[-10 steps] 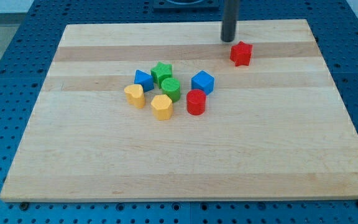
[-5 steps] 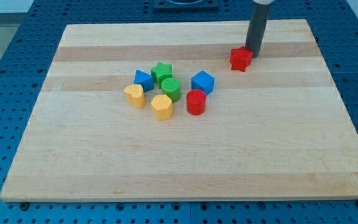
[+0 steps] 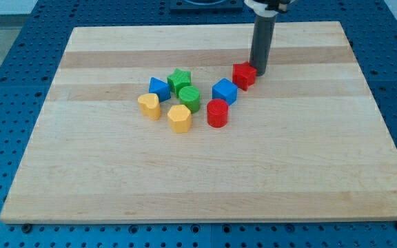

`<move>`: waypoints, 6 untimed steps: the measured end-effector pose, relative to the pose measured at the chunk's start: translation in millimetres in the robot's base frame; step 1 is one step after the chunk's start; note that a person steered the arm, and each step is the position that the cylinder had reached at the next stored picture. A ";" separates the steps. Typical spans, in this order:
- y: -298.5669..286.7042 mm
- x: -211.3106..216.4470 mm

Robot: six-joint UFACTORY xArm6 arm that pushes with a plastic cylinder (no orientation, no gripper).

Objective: Push the red star into the blue cube

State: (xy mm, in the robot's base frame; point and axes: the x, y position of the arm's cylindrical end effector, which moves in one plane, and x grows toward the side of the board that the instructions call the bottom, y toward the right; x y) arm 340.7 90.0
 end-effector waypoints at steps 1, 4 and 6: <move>-12.6 0.0; -51.1 0.0; -66.1 0.0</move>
State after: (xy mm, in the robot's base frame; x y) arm 340.7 23.9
